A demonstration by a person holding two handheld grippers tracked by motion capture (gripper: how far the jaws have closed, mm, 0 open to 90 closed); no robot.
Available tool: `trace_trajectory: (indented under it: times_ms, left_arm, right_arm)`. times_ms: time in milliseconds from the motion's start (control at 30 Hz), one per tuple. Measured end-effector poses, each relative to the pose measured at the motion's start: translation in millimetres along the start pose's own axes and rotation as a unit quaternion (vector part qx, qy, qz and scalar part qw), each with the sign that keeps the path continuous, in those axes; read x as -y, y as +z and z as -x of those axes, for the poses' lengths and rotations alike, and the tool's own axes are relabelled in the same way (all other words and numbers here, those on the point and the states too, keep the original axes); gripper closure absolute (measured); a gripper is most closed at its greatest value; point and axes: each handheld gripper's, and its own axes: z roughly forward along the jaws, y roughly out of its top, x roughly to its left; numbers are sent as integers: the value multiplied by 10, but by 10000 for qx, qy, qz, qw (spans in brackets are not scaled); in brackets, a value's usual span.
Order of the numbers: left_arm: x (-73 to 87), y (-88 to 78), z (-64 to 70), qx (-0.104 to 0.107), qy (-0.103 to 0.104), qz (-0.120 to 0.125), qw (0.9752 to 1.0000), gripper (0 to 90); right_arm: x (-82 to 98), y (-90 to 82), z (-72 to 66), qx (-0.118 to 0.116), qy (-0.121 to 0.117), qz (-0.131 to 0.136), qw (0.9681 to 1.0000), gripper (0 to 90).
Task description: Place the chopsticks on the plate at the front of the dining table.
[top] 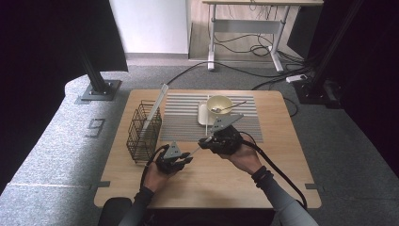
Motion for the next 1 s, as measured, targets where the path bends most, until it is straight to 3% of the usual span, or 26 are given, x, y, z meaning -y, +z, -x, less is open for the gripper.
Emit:
trace_trajectory:
  times_ms: [167, 367, 567, 833, 1000]
  left_arm:
    - [-14, -6, 34, 3, 146, 45, 9999, 803]
    - [-39, 5, 103, 64, 400, 7, 9992, 851]
    - [-53, 5, 107, 88, 312, -43, 9995, 856]
    - [-63, 47, 120, 136, 199, -283, 9993, 855]
    - [-63, 36, 111, 184, 126, -262, 9994, 855]
  right_arm:
    - [-12, -25, 57, -48, 142, 72, 9999, 819]
    - [-22, -13, 198, 173, 342, 137, 9992, 752]
    - [-21, 11, 266, 281, 429, 144, 9986, 718]
    - [-54, 94, 275, 864, 318, 222, 9955, 403]
    - [-28, 191, 319, 1222, 256, 161, 9920, 332]
